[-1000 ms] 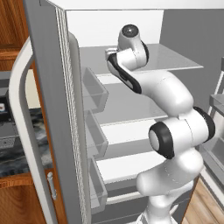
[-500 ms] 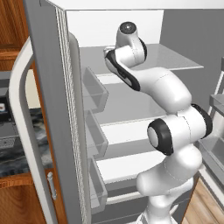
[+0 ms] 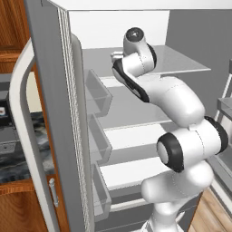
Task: Take the cheese, steak, and cucumber from the fridge and place them on the plate on the dining counter to create an appetizer plate.
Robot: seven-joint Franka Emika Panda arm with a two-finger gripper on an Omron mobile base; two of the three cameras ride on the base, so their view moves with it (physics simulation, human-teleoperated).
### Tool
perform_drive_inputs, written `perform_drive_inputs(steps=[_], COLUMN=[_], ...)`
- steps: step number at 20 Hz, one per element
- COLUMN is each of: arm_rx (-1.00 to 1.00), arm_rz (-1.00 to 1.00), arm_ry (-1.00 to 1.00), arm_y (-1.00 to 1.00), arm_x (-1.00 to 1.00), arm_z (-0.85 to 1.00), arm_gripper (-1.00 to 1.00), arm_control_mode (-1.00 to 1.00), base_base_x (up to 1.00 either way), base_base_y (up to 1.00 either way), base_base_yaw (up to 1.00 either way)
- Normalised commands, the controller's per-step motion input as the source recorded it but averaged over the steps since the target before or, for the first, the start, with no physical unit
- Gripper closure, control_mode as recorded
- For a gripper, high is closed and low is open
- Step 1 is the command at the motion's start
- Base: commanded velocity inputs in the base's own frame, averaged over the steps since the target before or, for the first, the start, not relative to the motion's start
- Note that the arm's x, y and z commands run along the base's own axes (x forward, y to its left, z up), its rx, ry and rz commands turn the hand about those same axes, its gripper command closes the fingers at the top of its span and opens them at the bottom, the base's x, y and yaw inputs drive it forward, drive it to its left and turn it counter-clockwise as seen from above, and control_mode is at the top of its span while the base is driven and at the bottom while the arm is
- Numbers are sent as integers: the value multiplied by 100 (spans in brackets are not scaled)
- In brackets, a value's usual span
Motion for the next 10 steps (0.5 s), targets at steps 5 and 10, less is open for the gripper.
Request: perform_drive_inputs(steps=[5,10], arm_rx=[-1,0], arm_rz=[-2,0], arm_ry=[-15,-3], arm_y=[-37,-7], arm_x=[-83,-89], arm_z=[-44,12], arm_gripper=[100,100], arm_control_mode=[-100,-100], base_base_x=[0,0], base_base_y=[0,0], base_base_yaw=[0,0])
